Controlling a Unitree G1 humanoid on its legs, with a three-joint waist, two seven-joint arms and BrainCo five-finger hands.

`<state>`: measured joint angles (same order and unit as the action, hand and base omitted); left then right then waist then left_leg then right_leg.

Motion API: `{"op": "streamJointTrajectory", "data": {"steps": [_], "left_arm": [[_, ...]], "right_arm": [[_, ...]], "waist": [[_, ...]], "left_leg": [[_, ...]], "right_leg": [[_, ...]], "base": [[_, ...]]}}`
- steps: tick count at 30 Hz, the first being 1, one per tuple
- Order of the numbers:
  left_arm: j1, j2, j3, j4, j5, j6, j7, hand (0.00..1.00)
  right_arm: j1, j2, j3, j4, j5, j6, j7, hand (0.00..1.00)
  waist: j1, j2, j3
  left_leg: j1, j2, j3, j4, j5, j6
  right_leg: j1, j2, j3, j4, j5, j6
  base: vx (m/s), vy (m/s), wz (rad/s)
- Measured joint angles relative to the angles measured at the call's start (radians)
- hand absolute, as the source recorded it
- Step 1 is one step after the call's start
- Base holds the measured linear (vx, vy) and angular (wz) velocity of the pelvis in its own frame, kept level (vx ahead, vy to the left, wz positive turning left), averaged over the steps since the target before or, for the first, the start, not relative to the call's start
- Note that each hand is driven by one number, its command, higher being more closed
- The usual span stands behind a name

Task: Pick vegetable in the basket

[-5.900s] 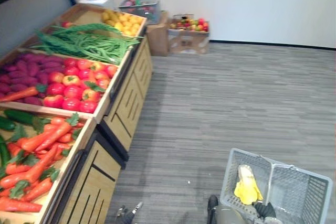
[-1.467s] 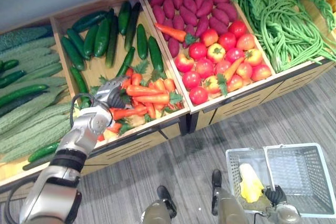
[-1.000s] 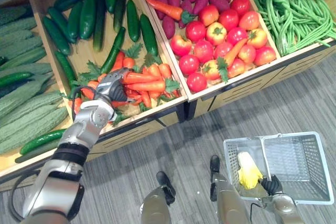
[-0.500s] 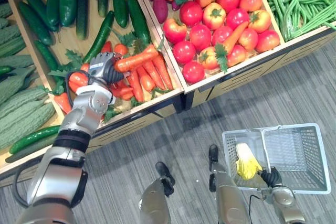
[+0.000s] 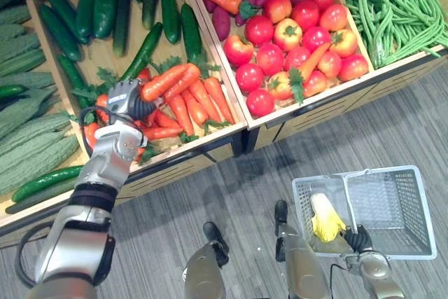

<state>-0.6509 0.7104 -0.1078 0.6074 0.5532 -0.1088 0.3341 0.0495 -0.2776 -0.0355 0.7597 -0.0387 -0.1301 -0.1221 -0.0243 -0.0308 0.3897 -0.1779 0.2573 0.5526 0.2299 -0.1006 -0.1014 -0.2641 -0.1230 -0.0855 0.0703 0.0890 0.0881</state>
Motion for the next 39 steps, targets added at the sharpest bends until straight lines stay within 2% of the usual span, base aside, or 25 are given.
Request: {"op": "streamJointTrajectory", "data": {"steps": [4, 6, 9, 11, 13, 19, 23, 26, 29, 30, 33, 35, 37, 39], "left_arm": [[0.044, 0.0, 0.067, -0.069, 0.007, 0.003, 0.053, 1.0], [0.088, 0.0, 0.08, -0.084, 0.01, 0.003, 0.076, 1.0], [0.112, 0.0, 0.087, -0.085, 0.01, 0.0, 0.106, 1.0], [0.135, 0.0, 0.114, -0.108, 0.01, -0.013, 0.133, 1.0], [0.148, 0.0, 0.118, -0.14, 0.01, -0.023, 0.145, 1.0], [0.185, 0.024, 0.107, -0.263, 0.01, -0.12, 0.169, 1.0], [0.186, 0.075, 0.032, -0.376, 0.01, -0.203, 0.166, 1.0], [0.187, 0.082, -0.025, -0.446, 0.011, -0.258, 0.148, 1.0], [0.187, 0.084, -0.111, -0.489, 0.011, -0.308, 0.114, 1.0], [0.187, 0.085, -0.16, -0.501, 0.011, -0.327, 0.096, 1.0], [0.186, 0.085, -0.235, -0.534, 0.011, -0.353, 0.076, 1.0], [0.183, 0.085, -0.324, -0.57, 0.009, -0.372, 0.035, 1.0], [0.176, 0.085, -0.384, -0.594, -0.002, -0.373, -0.004, 1.0], [0.15, 0.085, -0.451, -0.596, -0.031, -0.383, -0.039, 1.0]], "right_arm": [[0.024, 0.022, -0.03, 0.003, -0.001, 0.021, 0.002, 1.0], [0.046, 0.025, -0.045, 0.014, -0.001, 0.037, 0.002, 1.0], [0.064, 0.025, -0.056, 0.036, -0.002, 0.038, 0.003, 1.0], [0.081, 0.028, -0.086, 0.043, -0.002, 0.045, 0.008, 1.0], [0.095, 0.031, -0.108, 0.043, -0.003, 0.061, 0.009, 1.0], [0.099, 0.009, -0.156, 0.044, -0.075, 0.075, 0.009, 1.0], [0.068, -0.047, -0.195, 0.026, -0.129, 0.073, 0.034, 1.0], [0.057, -0.094, -0.194, -0.045, -0.169, 0.057, 0.081, 1.0], [0.059, -0.151, -0.18, -0.156, -0.224, 0.026, 0.161, 1.0], [0.062, -0.188, -0.15, -0.199, -0.236, 0.014, 0.215, 1.0], [0.06, -0.238, -0.106, -0.244, -0.236, -0.007, 0.295, 1.0], [0.06, -0.272, -0.077, -0.283, -0.236, -0.008, 0.372, 1.0], [0.06, -0.305, -0.05, -0.32, -0.236, -0.008, 0.421, 1.0], [0.056, -0.339, -0.018, -0.358, -0.236, -0.009, 0.468, 1.0]], "waist": [[0.004, -0.001, -0.031], [0.008, -0.003, -0.077], [0.012, -0.003, -0.112], [0.016, -0.005, -0.153], [0.019, -0.005, -0.159], [0.023, -0.025, -0.214], [0.022, -0.038, -0.234], [0.011, -0.044, -0.239], [-0.004, -0.046, -0.26], [-0.012, -0.047, -0.283], [-0.031, -0.049, -0.296], [-0.034, -0.045, -0.309], [-0.052, -0.039, -0.318], [-0.057, -0.033, -0.321]], "left_leg": [[0.027, -0.001, -0.016, -0.005, 0.002, -0.003], [0.048, -0.007, -0.018, -0.02, 0.006, -0.005], [0.074, -0.009, -0.02, -0.028, 0.007, -0.007], [0.084, -0.018, -0.019, -0.052, 0.017, -0.008], [0.112, -0.024, -0.021, -0.072, 0.026, -0.006], [0.15, -0.038, -0.01, -0.122, 0.045, -0.015], [0.176, -0.034, 0.03, -0.121, 0.041, -0.019], [0.205, -0.025, 0.07, -0.107, 0.021, -0.029], [0.218, 0.011, 0.12, -0.039, -0.028, -0.041], [0.221, 0.033, 0.137, -0.001, -0.055, -0.048], [0.236, 0.066, 0.159, 0.056, -0.086, -0.049], [0.254, 0.089, 0.19, 0.099, -0.118, -0.054], [0.259, 0.1, 0.208, 0.121, -0.139, -0.051], [0.27, 0.107, 0.233, 0.139, -0.151, -0.05]], "right_leg": [[0.04, 0.001, -0.021, -0.008, 0.0, 0.0], [0.065, 0.0, -0.028, -0.025, 0.0, 0.0], [0.095, 0.001, -0.03, -0.036, 0.0, 0.0], [0.099, -0.001, -0.029, -0.039, 0.0, 0.0], [0.128, -0.003, -0.032, -0.049, 0.0, 0.0], [0.149, 0.0, -0.021, -0.072, 0.005, 0.002], [0.152, 0.01, 0.023, -0.087, 0.028, 0.006], [0.161, 0.02, 0.064, -0.089, 0.033, 0.01], [0.166, 0.042, 0.11, -0.089, 0.035, 0.014], [0.166, 0.055, 0.132, -0.089, 0.035, 0.014], [0.182, 0.073, 0.152, -0.089, 0.036, 0.016], [0.187, 0.088, 0.182, -0.086, 0.038, 0.018], [0.186, 0.09, 0.194, -0.086, 0.041, 0.022], [0.185, 0.093, 0.21, -0.086, 0.044, 0.026]], "base": [[0.01, -0.007, 0.13], [0.01, -0.004, 0.06], [0.01, -0.002, 0.01], [-0.04, -0.008, 0.02], [-0.05, -0.008, 0.06], [-0.04, -0.011, -0.04], [-0.02, -0.002, -0.32], [-0.01, -0.003, -0.45], [-0.01, -0.021, -0.54], [-0.01, -0.044, -0.5], [0.0, -0.027, -0.36], [-0.03, 0.013, -0.42], [-0.03, 0.035, -0.28], [-0.04, 0.048, -0.3]]}}
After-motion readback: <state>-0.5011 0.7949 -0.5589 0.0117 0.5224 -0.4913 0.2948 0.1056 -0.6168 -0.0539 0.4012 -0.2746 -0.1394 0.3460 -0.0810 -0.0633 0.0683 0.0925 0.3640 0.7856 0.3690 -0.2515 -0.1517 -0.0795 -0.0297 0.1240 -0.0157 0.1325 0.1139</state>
